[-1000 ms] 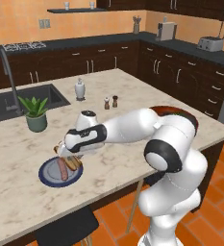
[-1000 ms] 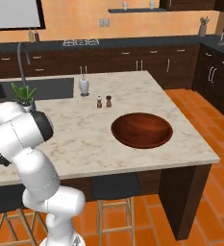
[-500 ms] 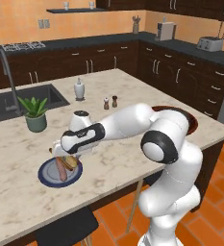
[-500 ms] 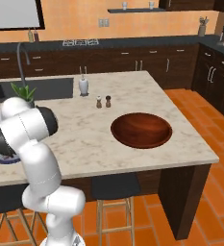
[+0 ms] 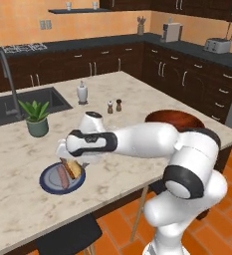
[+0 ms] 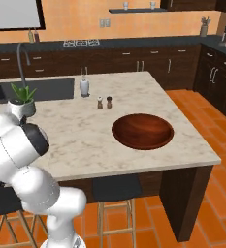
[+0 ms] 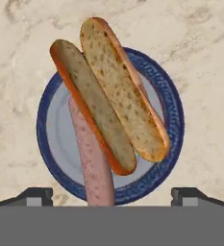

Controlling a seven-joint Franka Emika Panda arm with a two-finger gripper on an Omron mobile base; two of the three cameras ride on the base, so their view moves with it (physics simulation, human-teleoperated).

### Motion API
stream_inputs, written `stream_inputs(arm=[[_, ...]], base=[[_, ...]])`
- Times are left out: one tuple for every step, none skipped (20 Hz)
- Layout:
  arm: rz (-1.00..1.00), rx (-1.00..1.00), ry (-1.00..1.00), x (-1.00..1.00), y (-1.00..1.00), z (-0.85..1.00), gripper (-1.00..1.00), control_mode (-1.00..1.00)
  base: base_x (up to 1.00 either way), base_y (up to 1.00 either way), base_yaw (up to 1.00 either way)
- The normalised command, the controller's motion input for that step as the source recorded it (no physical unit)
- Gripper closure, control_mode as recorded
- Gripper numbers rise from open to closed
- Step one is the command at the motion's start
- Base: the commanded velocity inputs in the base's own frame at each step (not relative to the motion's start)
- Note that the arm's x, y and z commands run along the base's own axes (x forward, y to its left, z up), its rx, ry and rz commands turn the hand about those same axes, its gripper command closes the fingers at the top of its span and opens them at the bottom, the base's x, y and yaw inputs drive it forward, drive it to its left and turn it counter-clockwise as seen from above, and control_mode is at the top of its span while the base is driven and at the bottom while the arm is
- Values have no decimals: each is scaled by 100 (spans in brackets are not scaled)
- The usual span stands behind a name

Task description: Place one bun and one sausage from the bowl on each plate.

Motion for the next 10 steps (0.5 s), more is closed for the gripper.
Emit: stream_inputs(arm=[[-22,33,-10,-100,-100,40,-100,-100],[-21,33,-9,-100,-100,38,-100,-100],[-21,36,-8,-100,-100,36,-100,-100],[-20,39,-11,-100,-100,42,-100,-100],[-18,34,-20,-100,-95,56,-100,-100],[-13,29,-31,-100,-89,72,-100,-100],[-12,27,-39,-100,-80,89,-100,-100],[-11,25,-45,-100,-74,100,-100,-100],[-11,21,-47,-100,-63,100,-100,-100],[-12,13,-51,-100,-42,100,-100,-100]], base=[[0,0,0],[0,0,0],[0,0,0],[0,0,0],[0,0,0],[0,0,0],[0,0,0],[0,0,0],[0,0,0],[0,0,0]])
